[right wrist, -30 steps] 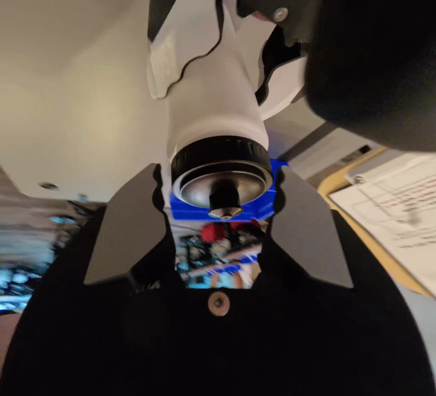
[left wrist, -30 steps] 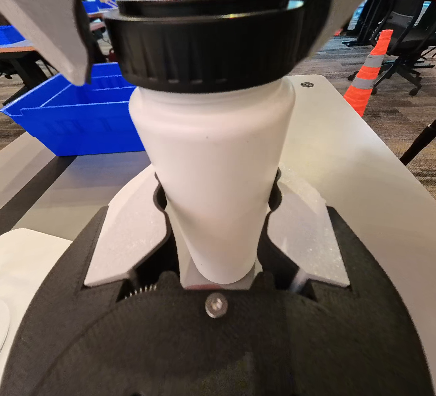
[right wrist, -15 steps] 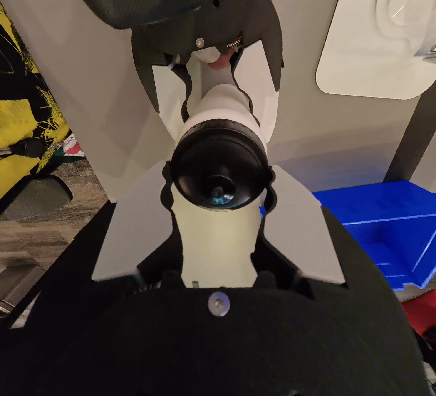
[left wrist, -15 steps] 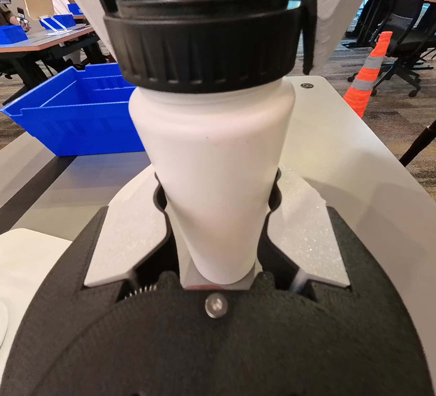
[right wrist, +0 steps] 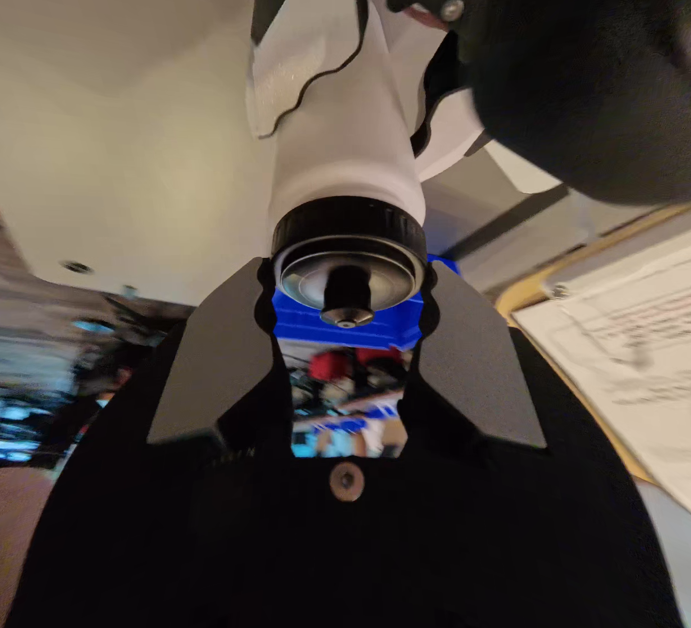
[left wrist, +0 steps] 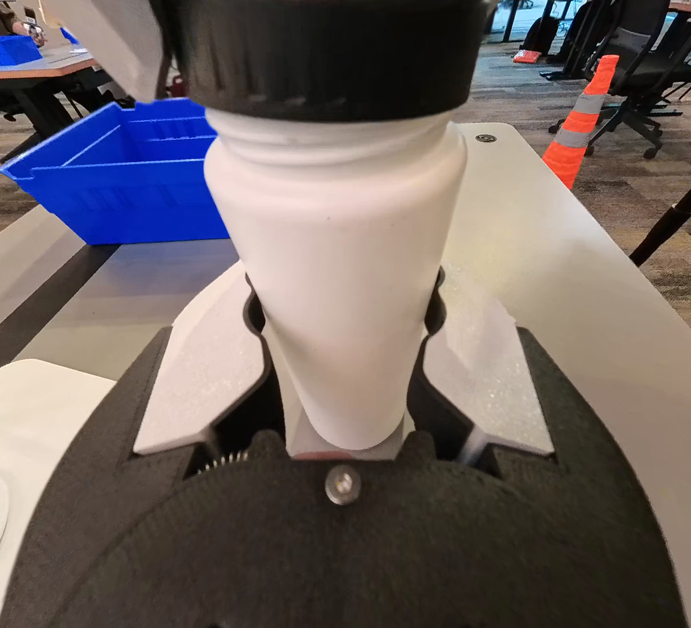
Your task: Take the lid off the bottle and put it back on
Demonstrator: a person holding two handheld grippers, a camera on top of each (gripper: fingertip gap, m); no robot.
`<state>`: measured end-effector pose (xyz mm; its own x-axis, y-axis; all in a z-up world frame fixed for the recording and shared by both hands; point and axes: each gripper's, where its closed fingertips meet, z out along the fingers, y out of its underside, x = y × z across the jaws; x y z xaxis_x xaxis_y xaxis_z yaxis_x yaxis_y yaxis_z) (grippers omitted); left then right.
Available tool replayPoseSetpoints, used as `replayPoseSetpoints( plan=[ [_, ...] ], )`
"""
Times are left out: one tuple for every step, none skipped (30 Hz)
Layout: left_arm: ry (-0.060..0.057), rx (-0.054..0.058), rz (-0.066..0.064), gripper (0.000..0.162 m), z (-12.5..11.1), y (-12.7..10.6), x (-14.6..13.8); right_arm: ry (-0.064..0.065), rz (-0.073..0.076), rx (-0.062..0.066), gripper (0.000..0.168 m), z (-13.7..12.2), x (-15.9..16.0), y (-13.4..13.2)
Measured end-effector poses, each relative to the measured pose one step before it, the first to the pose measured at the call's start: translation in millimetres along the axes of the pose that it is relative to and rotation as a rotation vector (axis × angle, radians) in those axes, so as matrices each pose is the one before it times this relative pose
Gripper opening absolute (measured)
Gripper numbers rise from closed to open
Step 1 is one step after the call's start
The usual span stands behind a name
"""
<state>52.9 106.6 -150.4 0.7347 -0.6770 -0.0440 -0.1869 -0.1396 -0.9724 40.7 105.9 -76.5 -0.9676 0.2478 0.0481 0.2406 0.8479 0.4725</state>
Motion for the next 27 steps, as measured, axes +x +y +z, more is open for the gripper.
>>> replayPoseSetpoints(
  plan=[
    [0.0016, 0.0053, -0.0089, 0.086, -0.79, -0.13, -1.11, 0.0591, -0.0512, -0.0498, 0.076, -0.7, 3.62, 1.66],
    [0.0019, 0.004, -0.0032, 0.086, -0.57, 0.01, -0.41, 0.0475, -0.0335, -0.0477, 0.076, -0.46, 2.41, 0.88],
    [0.0008, -0.0011, 0.0014, 0.086, 0.06, 0.1, 0.15, 0.0291, -0.0159, -0.0408, 0.076, -0.13, 0.65, 0.82],
    [-0.0006, -0.003, 0.0042, 0.086, 0.43, -0.1, 0.56, 0.0107, 0.0012, -0.0237, 0.076, -0.21, -0.81, 0.61],
    [0.0005, -0.0016, 0.0022, 0.086, 0.18, 0.02, 0.41, 0.0045, 0.0099, -0.0014, 0.076, -0.11, -0.94, 0.15],
    [0.0022, 0.0006, 0.0001, 0.086, -0.14, 0.07, 0.2, 0.0064, 0.0133, 0.0184, 0.077, -0.05, -0.28, -0.65],
    [0.0023, 0.0001, 0.0002, 0.086, -0.15, -0.08, 0.13, -0.0013, 0.0253, 0.0321, 0.077, -0.07, -0.38, -0.59],
    [-0.0003, -0.0013, 0.0009, 0.086, 0.17, 0.09, 0.19, -0.0067, 0.0329, 0.0316, 0.077, -0.28, -0.54, 0.22],
    [-0.001, -0.0005, 0.0002, 0.086, 0.14, -0.08, -0.06, -0.0003, 0.0301, 0.0276, 0.077, -0.5, -0.31, 0.64],
    [0.0005, 0.0003, 0.0018, 0.086, 0.1, 0.03, 0.29, 0.0103, 0.0207, 0.0246, 0.077, -0.67, -0.31, 0.2],
    [-0.0001, -0.0007, 0.0034, 0.086, 0.38, -0.15, 0.53, 0.0078, 0.0215, 0.019, 0.077, -0.69, -0.94, 0.55],
    [-0.0004, -0.0012, 0.004, 0.086, 0.27, -0.06, 0.52, 0.0011, 0.0301, 0.0149, 0.077, -0.95, -1.23, 1.31],
    [0.0, -0.0004, 0.0008, 0.086, 0.1, 0.02, 0.09, 0.0051, 0.0337, 0.0176, 0.077, -1.39, -0.13, 1.65],
    [0.0003, 0.0014, -0.0008, 0.086, -0.08, -0.02, -0.11, 0.0086, 0.0349, 0.0244, 0.077, -1.94, 0.98, 1.63],
    [0.0, 0.0006, -0.0002, 0.086, 0.04, -0.08, 0.02, 0.007, 0.0396, 0.0252, 0.077, -2.08, 1.58, 2.27],
    [-0.0006, -0.0012, 0.0023, 0.086, 0.15, -0.03, 0.19, 0.0098, 0.046, 0.0227, 0.076, -2.27, 2.75, 3.95],
    [-0.0008, -0.0011, 0.0024, 0.086, 0.15, -0.04, 0.3, 0.0127, 0.0527, 0.0246, 0.076, -2.62, 4.04, 5.06],
    [-0.001, -0.0006, 0.0012, 0.086, 0.14, 0.02, 0.14, 0.0093, 0.0588, 0.0303, 0.076, -2.82, 4.45, 5.65],
    [-0.0006, 0.0001, 0.0, 0.086, 0.0, -0.02, 0.06, 0.0048, 0.0646, 0.0339, 0.076, -2.81, 4.97, 6.52],
    [-0.0003, 0.0004, 0.0, 0.086, 0.03, -0.06, -0.03, 0.0047, 0.0741, 0.0321, 0.076, -2.51, 6.59, 7.91],
    [-0.0003, 0.0005, -0.0001, 0.086, 0.04, -0.07, -0.04, 0.0094, 0.0836, 0.0269, 0.076, -2.07, 9.16, 9.11],
    [-0.0005, 0.0006, -0.0004, 0.087, 0.13, 0.01, 0.05, 0.0097, 0.0849, 0.0187, 0.077, -1.17, 10.8, 10.86],
    [-0.0002, 0.0006, -0.0004, 0.087, 0.2, -0.01, 0.01, 0.0094, 0.0778, 0.0086, 0.077, 0.55, 11.94, 12.75],
    [-0.0004, 0.0008, -0.0002, 0.087, 0.12, -0.13, 0.04, 0.0091, 0.0733, -0.0001, 0.076, 2.83, 13.23, 14.13],
    [-0.0005, 0.0006, -0.0004, 0.087, 0.07, 0.02, -0.03, -0.002, 0.073, -0.0122, 0.076, 5.79, 13.06, 15.11],
    [-0.0003, 0.0002, -0.0001, 0.087, 0.15, -0.06, -0.02, -0.0042, 0.0666, -0.0212, 0.077, 8.7, 13.49, 14.97],
    [0.0005, 0.0004, -0.0006, 0.087, 0.16, -0.08, 0.11, -0.007, 0.0591, -0.0237, 0.076, 11.47, 13.12, 13.75]
  ],
)
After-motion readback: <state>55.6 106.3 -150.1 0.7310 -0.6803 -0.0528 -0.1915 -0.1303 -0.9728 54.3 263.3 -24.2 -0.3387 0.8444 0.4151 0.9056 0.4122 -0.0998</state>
